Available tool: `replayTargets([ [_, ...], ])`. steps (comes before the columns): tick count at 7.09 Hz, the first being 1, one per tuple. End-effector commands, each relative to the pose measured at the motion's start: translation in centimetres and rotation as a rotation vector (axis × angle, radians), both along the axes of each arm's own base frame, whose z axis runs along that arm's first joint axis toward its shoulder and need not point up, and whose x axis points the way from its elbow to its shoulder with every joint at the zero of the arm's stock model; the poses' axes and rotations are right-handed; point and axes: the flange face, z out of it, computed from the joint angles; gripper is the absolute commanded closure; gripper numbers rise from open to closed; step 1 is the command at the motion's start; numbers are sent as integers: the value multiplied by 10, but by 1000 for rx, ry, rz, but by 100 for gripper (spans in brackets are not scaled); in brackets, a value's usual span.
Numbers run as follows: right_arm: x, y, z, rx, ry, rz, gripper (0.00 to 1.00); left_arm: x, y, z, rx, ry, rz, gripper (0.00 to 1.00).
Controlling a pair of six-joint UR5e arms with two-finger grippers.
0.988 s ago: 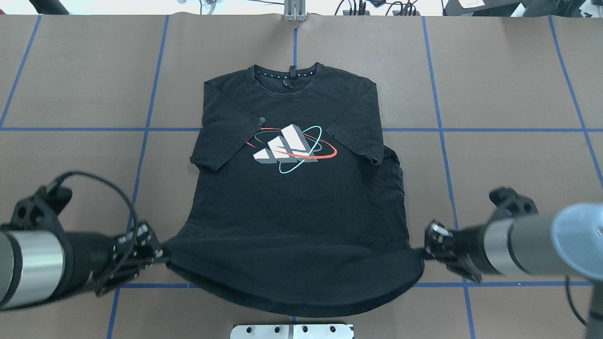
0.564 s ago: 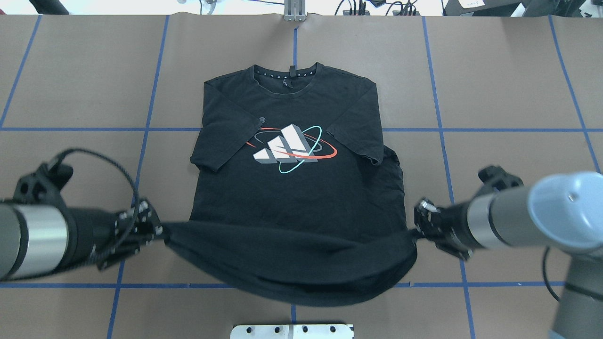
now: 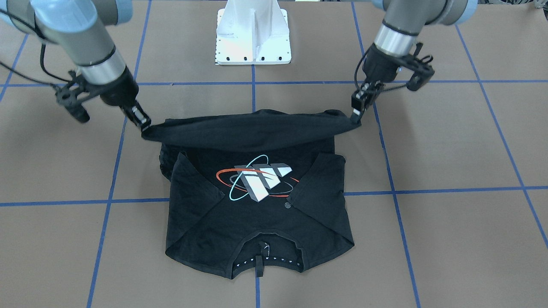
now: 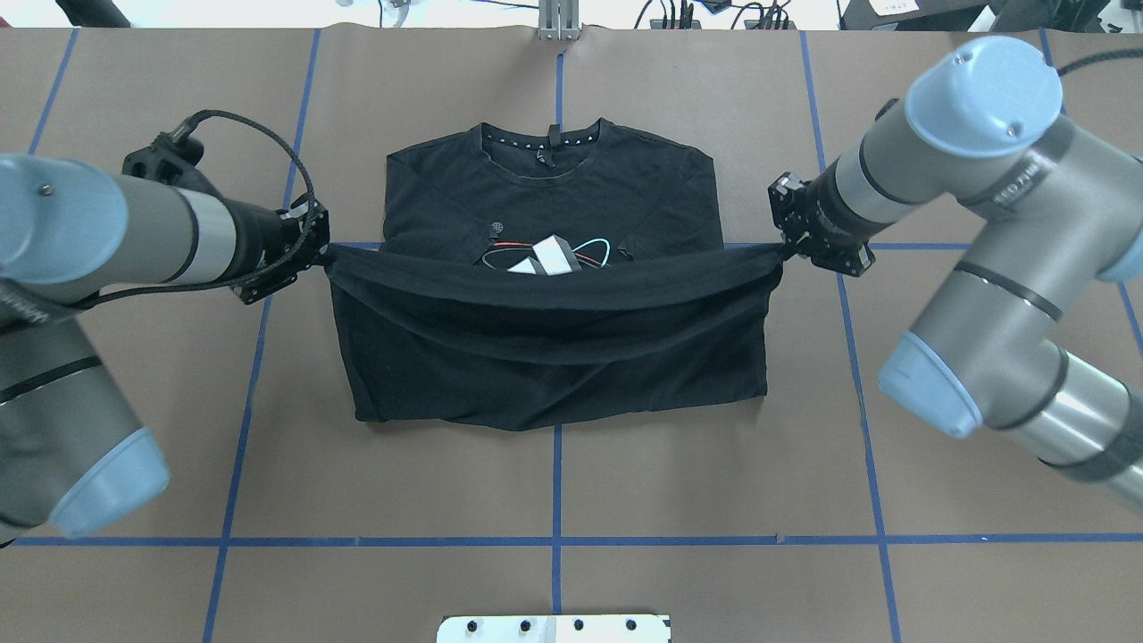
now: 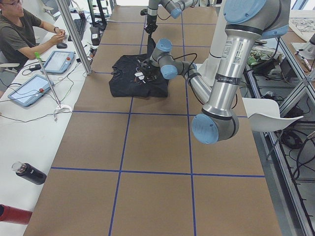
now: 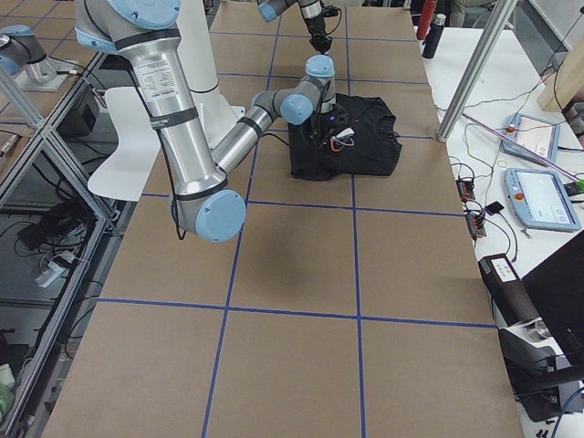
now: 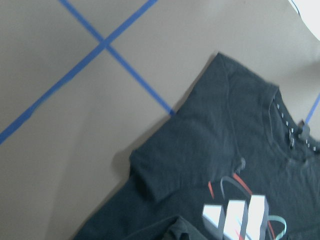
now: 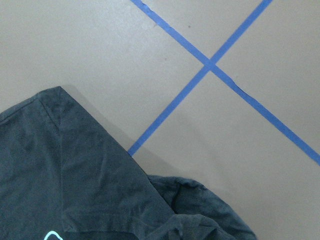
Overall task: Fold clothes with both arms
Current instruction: 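Lift the hem with both grippers and fold it toward the collar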
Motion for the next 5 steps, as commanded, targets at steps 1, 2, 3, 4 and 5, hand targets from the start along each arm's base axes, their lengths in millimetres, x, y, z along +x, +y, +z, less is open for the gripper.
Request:
replayTargets([
  [1, -5, -60, 2, 10, 44, 15, 100, 4, -39, 32, 22, -35, -21, 100],
  [2, -14, -74, 6, 8, 64, 4, 100, 6, -62, 35, 29, -39, -42, 100],
  [3, -26, -89, 8, -3, 82, 0, 100, 21, -87, 40, 16, -57, -56, 100],
  [4, -36, -102, 14, 2, 99, -9, 100, 20, -108, 42, 43, -55, -102, 100],
  [5, -43, -111, 27, 17, 92, -5, 100, 24, -125, 45, 39, -62, -116, 100],
])
